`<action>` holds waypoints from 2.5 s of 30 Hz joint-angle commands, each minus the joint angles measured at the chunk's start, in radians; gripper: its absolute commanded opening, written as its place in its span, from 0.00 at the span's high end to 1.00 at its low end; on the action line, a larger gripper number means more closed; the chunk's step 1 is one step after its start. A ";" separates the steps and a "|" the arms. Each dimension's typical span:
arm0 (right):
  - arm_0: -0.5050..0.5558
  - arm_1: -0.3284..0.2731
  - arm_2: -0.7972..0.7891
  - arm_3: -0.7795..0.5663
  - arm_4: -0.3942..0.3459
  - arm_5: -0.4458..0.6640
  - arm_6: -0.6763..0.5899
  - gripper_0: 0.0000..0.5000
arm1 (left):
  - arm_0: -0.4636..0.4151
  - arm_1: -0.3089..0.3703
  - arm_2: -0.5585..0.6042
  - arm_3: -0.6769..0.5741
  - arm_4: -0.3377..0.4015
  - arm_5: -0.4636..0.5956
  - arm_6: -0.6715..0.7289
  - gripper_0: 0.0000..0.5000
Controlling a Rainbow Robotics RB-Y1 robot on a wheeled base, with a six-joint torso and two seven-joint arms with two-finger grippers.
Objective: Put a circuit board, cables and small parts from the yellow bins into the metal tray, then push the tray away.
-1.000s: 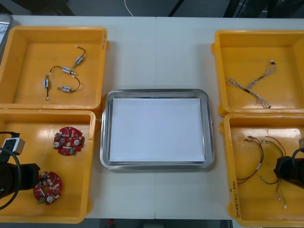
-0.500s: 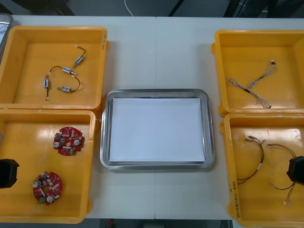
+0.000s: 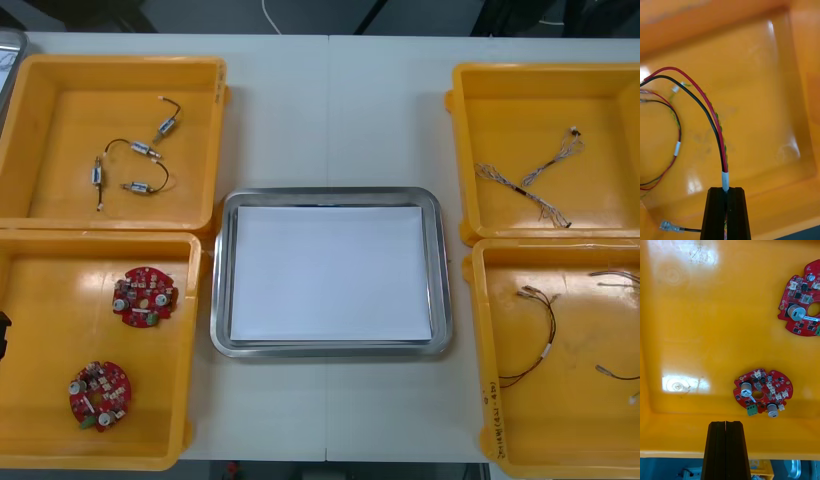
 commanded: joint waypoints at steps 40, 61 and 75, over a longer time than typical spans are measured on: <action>-0.274 -0.328 0.022 -0.059 -0.395 0.008 0.307 1.00 | 0.095 -0.045 0.000 -0.100 0.014 -0.173 0.008 0.00; -0.300 -0.428 0.183 -0.059 -0.443 0.008 0.348 1.00 | 0.248 -0.045 -0.113 -0.024 -0.035 -0.409 -0.026 0.00; -0.326 -0.452 0.213 -0.059 -0.446 0.008 0.356 1.00 | 0.319 -0.045 -0.173 0.017 -0.079 -0.518 -0.061 0.00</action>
